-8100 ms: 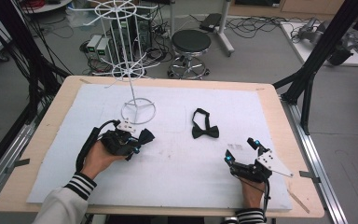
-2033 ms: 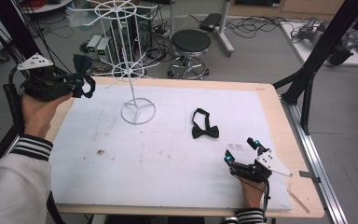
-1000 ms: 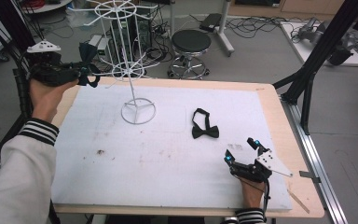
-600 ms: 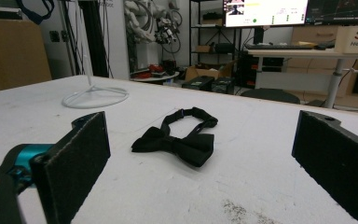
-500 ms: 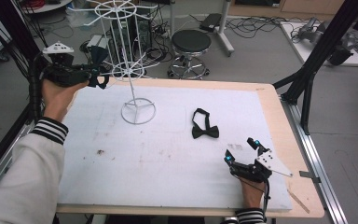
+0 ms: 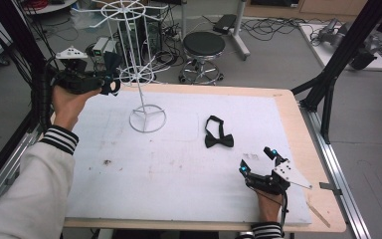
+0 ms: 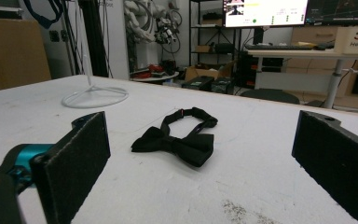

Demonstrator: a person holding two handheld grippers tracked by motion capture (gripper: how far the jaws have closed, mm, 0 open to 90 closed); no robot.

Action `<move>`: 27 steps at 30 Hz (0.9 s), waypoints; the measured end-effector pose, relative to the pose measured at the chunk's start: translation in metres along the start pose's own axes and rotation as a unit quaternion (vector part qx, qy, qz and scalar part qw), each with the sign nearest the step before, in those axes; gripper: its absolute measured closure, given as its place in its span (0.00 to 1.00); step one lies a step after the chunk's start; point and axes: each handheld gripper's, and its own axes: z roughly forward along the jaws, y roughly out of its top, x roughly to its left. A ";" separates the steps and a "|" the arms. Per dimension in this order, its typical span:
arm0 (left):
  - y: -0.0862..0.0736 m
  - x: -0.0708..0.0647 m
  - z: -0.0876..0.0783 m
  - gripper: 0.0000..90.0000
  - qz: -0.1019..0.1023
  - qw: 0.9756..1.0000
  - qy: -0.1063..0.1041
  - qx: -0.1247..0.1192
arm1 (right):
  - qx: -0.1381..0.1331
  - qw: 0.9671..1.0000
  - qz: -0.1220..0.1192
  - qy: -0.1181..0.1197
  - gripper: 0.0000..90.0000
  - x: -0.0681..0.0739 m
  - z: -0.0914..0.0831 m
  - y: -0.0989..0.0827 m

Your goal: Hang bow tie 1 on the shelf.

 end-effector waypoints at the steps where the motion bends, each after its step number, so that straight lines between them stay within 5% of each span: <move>1: 0.000 -0.001 0.000 0.82 0.000 1.000 -0.001 -0.002 | 0.000 1.000 0.000 -0.001 0.04 0.000 0.000 0.000; 11: 0.000 -0.004 0.003 0.80 0.001 1.000 0.002 0.007 | 0.000 1.000 0.001 0.000 0.04 0.000 0.000 0.000; 21: 0.003 -0.007 -0.009 0.47 -0.008 1.000 0.023 -0.013 | 0.002 1.000 -0.004 -0.001 0.04 0.000 0.001 0.000; 27: 0.003 -0.005 -0.021 0.29 -0.009 0.998 0.020 -0.053 | 0.001 1.000 -0.005 -0.002 0.04 0.000 0.001 0.000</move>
